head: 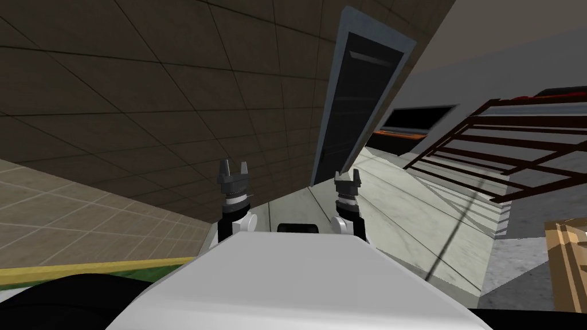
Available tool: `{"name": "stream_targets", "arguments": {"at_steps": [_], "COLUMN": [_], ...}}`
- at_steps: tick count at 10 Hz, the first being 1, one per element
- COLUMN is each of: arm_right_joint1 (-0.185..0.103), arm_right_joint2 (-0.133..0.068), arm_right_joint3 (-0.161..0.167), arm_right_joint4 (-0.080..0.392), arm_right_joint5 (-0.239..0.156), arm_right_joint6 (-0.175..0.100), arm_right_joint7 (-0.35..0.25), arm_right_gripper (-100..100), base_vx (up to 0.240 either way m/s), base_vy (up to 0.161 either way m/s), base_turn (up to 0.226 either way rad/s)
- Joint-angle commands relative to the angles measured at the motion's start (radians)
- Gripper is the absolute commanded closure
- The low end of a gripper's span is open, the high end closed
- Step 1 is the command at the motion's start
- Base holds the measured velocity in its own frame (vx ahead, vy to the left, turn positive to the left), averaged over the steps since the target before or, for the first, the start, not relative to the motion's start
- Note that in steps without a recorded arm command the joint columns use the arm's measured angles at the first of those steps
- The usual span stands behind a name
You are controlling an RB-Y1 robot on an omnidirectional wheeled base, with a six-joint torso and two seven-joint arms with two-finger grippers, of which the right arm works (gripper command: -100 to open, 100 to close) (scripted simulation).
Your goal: Pull the door open
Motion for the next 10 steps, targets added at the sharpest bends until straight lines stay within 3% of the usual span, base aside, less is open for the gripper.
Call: {"name": "stream_targets", "arguments": {"at_steps": [1,10], "arm_right_joint1": [-0.010,-0.053], "arm_right_joint2": [-0.006,-0.046], "arm_right_joint3": [0.008,0.044], "arm_right_joint4": [0.030,0.187], "arm_right_joint5": [-0.021,-0.143], "arm_right_joint6": [-0.006,-0.047], "arm_right_joint7": [-0.028,-0.184], "arm_right_gripper": [-100,-100], "base_vx": [0.096,0.068], "base_vy": [-0.123,-0.103], "base_turn": [0.109,0.156]}}
